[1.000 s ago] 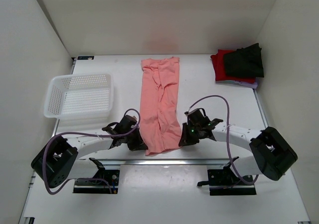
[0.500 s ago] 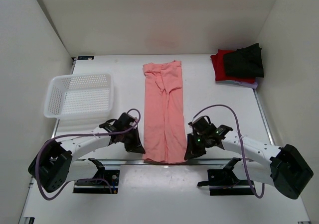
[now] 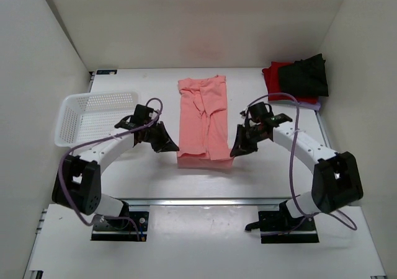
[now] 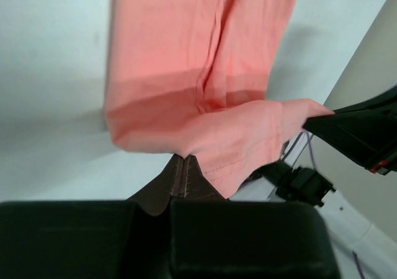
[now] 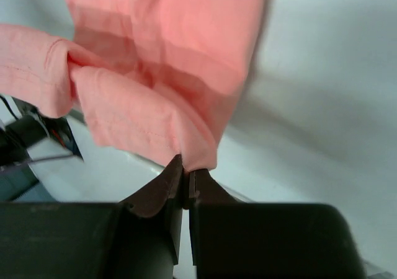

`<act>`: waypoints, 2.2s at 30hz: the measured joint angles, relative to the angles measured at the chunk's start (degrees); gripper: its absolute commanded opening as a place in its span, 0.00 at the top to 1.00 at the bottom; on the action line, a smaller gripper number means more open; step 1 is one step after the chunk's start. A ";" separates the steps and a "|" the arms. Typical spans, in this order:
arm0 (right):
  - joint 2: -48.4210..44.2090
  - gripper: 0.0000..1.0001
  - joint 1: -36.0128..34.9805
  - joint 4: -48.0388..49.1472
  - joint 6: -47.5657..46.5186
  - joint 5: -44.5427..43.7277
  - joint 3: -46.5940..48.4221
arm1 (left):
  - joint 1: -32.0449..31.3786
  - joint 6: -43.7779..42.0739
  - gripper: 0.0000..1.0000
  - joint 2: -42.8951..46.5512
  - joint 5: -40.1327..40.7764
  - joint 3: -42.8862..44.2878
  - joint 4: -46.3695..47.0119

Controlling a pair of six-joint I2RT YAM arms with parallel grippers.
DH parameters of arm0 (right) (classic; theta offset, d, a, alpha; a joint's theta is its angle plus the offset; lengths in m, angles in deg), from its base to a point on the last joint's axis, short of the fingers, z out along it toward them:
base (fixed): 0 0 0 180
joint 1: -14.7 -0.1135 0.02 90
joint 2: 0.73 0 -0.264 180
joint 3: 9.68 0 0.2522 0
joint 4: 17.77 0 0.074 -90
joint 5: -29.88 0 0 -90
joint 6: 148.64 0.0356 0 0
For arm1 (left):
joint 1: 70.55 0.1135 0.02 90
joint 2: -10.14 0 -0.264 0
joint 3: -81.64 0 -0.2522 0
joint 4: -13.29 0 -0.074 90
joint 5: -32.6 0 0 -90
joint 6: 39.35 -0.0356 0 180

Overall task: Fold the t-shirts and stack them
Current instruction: Fold the folded rectangular tshirt in 1/3 of the way, then grab one side of the 2/3 rectangular tshirt with both arms

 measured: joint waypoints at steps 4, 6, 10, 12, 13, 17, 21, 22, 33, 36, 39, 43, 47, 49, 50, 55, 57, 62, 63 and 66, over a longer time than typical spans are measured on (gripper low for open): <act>7.78 1.00 3.69 -0.59 -2.95 0.31 8.33 | 2.01 -1.49 1.00 -7.74 -0.94 5.18 0.31; 11.96 1.00 4.42 -1.31 -4.26 0.26 12.57 | 2.23 -1.84 1.00 -11.06 -1.27 7.19 0.66; 19.78 1.00 5.20 -2.82 -5.99 0.37 20.50 | 3.19 -1.84 1.00 -16.98 -1.92 11.50 0.85; 23.10 1.00 5.51 -3.50 -6.80 0.31 23.96 | 4.09 -1.99 1.00 -19.61 -2.12 14.03 1.11; 24.81 1.00 5.70 -4.02 -7.15 0.26 25.88 | 4.55 -2.01 1.00 -20.92 -2.21 15.32 1.31; 30.82 1.00 6.10 -5.75 -8.22 -0.07 33.11 | 6.19 -1.99 0.98 -26.14 -2.36 21.14 1.66; 35.34 0.82 7.39 -6.23 -7.93 -0.09 38.75 | 7.52 -0.98 0.63 -31.01 -3.41 26.34 4.02; 36.00 0.76 7.85 -6.21 -7.67 -0.24 39.76 | 7.87 -0.09 0.61 -31.71 -3.85 26.64 5.38; 29.27 0.62 12.22 1.03 -3.34 -3.39 30.60 | 9.66 11.13 0.62 -29.57 -4.61 18.43 19.74; 24.96 0.59 12.33 3.34 -2.69 -3.56 23.69 | 8.59 11.74 0.62 -25.53 -4.26 12.94 20.09; 20.26 0.55 11.13 6.10 -2.12 -3.45 15.93 | 6.82 11.02 0.57 -20.85 -3.43 8.66 19.41; 15.67 0.54 7.21 9.14 -0.87 -3.10 7.69 | 4.28 7.74 0.55 -15.52 -0.24 5.84 16.24; 14.23 0.48 2.93 12.59 1.31 -2.21 2.78 | 2.23 4.81 0.54 -12.13 2.86 3.61 13.70; 14.01 0.47 1.46 14.14 2.43 -1.73 0.66 | 1.79 3.74 0.52 -11.76 4.22 2.71 12.63; 13.94 0.47 1.03 14.71 2.89 -1.55 -0.24 | 1.57 3.30 0.52 -11.78 4.76 2.34 12.04; 13.90 0.47 0.68 16.44 5.01 -1.51 -2.62 | 0.68 1.60 0.49 -11.80 6.64 1.36 9.97; 13.90 0.47 0.83 16.98 5.49 -1.44 -2.89 | 0.22 0.98 0.47 -11.93 7.08 1.33 9.44; 14.08 0.55 0.94 18.51 6.69 -0.76 -2.97 | -1.11 0.33 0.51 -14.62 7.56 1.33 9.55; 14.32 0.57 0.92 18.80 6.78 -0.59 -2.97 | -1.33 0.33 0.53 -15.45 7.72 1.31 9.64; 15.37 0.98 0.92 19.37 7.08 -0.20 -2.97 | -1.95 0.35 0.81 -17.75 7.80 1.29 10.29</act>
